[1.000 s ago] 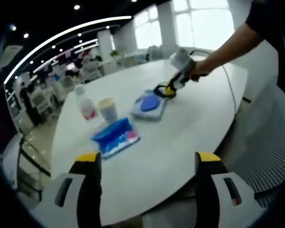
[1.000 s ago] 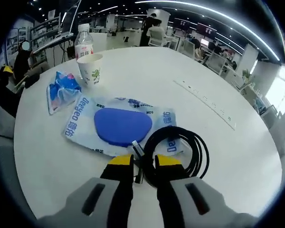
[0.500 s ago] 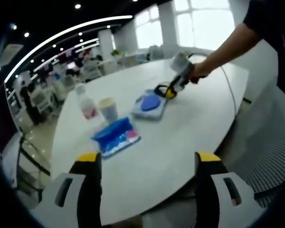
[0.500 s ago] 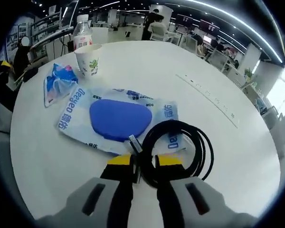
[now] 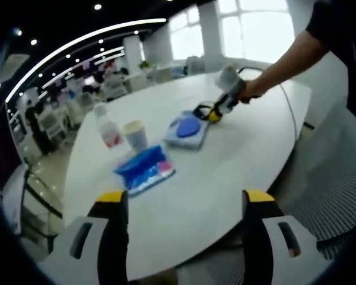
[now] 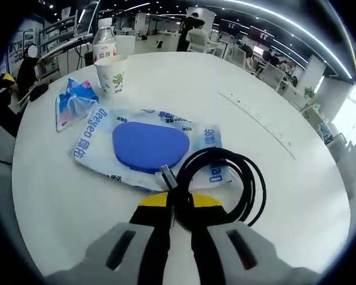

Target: Arrange the tabletop items into an orderly group along one side of the table until the central work area is clear of visible clutter.

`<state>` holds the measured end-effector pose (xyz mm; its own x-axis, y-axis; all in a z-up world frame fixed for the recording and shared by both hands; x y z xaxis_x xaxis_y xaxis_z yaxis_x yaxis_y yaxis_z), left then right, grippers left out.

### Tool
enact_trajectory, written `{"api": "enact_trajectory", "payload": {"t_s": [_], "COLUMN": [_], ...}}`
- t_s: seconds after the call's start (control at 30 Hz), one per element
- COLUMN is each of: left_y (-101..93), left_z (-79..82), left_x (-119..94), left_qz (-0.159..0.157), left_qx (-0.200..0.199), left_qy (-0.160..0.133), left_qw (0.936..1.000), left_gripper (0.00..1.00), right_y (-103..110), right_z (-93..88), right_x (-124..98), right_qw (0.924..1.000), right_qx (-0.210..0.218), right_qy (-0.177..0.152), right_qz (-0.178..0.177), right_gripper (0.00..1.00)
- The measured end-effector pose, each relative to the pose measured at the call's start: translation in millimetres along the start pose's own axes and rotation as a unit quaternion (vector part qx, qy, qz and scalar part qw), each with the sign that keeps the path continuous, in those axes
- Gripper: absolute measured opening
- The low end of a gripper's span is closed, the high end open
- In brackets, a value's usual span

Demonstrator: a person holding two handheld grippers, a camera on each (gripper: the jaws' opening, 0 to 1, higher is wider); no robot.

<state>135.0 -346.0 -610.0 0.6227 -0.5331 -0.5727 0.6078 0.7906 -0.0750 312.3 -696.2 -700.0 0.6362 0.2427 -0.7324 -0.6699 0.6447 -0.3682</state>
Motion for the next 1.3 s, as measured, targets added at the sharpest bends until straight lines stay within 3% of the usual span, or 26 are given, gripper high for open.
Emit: {"api": "enact_trajectory", "payload": {"t_s": [0.57,0.6,0.63,0.67,0.73,0.77,1.07,1.13,1.17,1.3], "left_y": [-1.2,-1.3,-1.3,-1.4,-1.6,-1.6,-1.5,-1.7,-1.7,-2.0], "left_z": [-0.9,-1.0,-0.9,-0.8,-0.6,-0.6,-0.9,-1.0,-1.0,-1.3], "left_x": [0,0,0,0,0,0,1,1,1,1], "left_qz": [-0.005,-0.005,-0.005,-0.005,-0.005,-0.005,-0.005,-0.005,-0.005,-0.006], "left_qx": [0.004,0.004,0.005,0.005,0.004,0.005,0.006,0.006,0.006,0.008], "left_qy": [0.005,0.006,0.006,0.006,0.005,0.005,0.006,0.006,0.006,0.006], "left_qw": [1.0,1.0,1.0,1.0,1.0,1.0,1.0,1.0,0.9999,0.9999], "left_gripper": [0.73,0.73,0.73,0.73,0.73,0.73,0.73,0.73,0.73,0.73], "right_y": [-16,-16,-18,-20,-25,-13,-13,-28,-23,-28], "right_z": [1.8,2.3,7.7,5.5,8.5,12.5,7.4,-1.1,3.6,4.0], "right_x": [-27,-29,-33,-35,-41,-50,-56,-45,-54,-63], "right_qw": [0.9982,0.9979,0.997,0.9967,0.9966,0.9965,0.9963,0.9972,0.9955,0.9937], "right_qx": [0.015,0.014,-0.015,0.002,0.013,0.007,0.006,0.021,0.006,0.014], "right_qy": [-0.031,-0.033,-0.044,-0.031,-0.044,-0.042,-0.041,-0.041,-0.047,-0.056], "right_qz": [-0.05,-0.053,-0.063,-0.075,-0.069,-0.071,-0.075,-0.059,-0.081,-0.096], "right_gripper": [0.09,0.06,0.0,0.0,0.0,0.0,0.0,0.0,0.0,0.0]}}
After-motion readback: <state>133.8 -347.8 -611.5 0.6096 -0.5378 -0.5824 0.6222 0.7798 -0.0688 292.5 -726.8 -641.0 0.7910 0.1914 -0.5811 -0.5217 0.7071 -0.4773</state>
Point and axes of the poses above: the point that each gripper's makers call its tool centre point, and the gripper's own axes: x roughly forward along the fingers, y roughly to its left, z roughly out of its top, the point moved 7 cm from there along -x, roughly backward along the fingers, and after that the axes turned 14 degrees about -x, right-handed, at the moved point
